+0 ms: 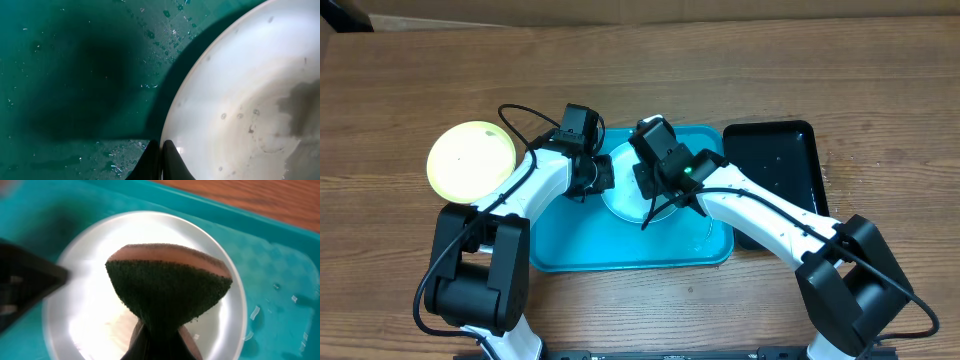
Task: Clean dirty plates on tray and stack at the side
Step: 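Scrub the white plate again with the sponge in the right gripper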
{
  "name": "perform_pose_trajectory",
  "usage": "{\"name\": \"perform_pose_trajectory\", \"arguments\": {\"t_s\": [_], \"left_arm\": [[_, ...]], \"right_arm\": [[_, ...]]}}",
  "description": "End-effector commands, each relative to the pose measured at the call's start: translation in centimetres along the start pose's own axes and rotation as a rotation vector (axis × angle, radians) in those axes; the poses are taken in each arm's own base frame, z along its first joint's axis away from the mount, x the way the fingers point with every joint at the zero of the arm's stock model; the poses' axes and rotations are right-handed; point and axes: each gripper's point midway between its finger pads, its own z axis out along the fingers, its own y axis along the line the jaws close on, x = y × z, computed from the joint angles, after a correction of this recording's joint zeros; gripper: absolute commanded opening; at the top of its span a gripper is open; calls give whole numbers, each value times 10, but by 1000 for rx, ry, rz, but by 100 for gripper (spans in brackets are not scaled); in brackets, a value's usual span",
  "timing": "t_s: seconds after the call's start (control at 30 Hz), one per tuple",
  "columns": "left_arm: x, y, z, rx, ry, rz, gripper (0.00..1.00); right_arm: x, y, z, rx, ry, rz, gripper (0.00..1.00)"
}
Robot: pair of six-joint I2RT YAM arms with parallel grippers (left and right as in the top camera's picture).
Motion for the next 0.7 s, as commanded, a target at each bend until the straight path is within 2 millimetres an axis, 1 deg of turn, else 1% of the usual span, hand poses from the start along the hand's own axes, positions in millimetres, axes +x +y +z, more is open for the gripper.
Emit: {"name": "perform_pose_trajectory", "arguments": {"t_s": [0.0, 0.13, 0.3, 0.4, 0.5, 0.67], "left_arm": [[8, -1, 2, 6, 19, -7, 4], [8, -1, 2, 6, 19, -7, 4], [8, -1, 2, 6, 20, -7, 4], [8, -1, 2, 6, 20, -7, 4], [8, -1, 2, 6, 20, -7, 4], [8, -1, 2, 6, 20, -7, 4]], "right_arm": [[6, -15, 6, 74, -14, 51, 4], [8, -15, 6, 73, -6, 65, 4], [21, -19, 10, 85, 26, 90, 4], [27, -16, 15, 56, 30, 93, 4], [27, -11, 17, 27, 21, 96, 4], [27, -11, 18, 27, 19, 97, 4]]}}
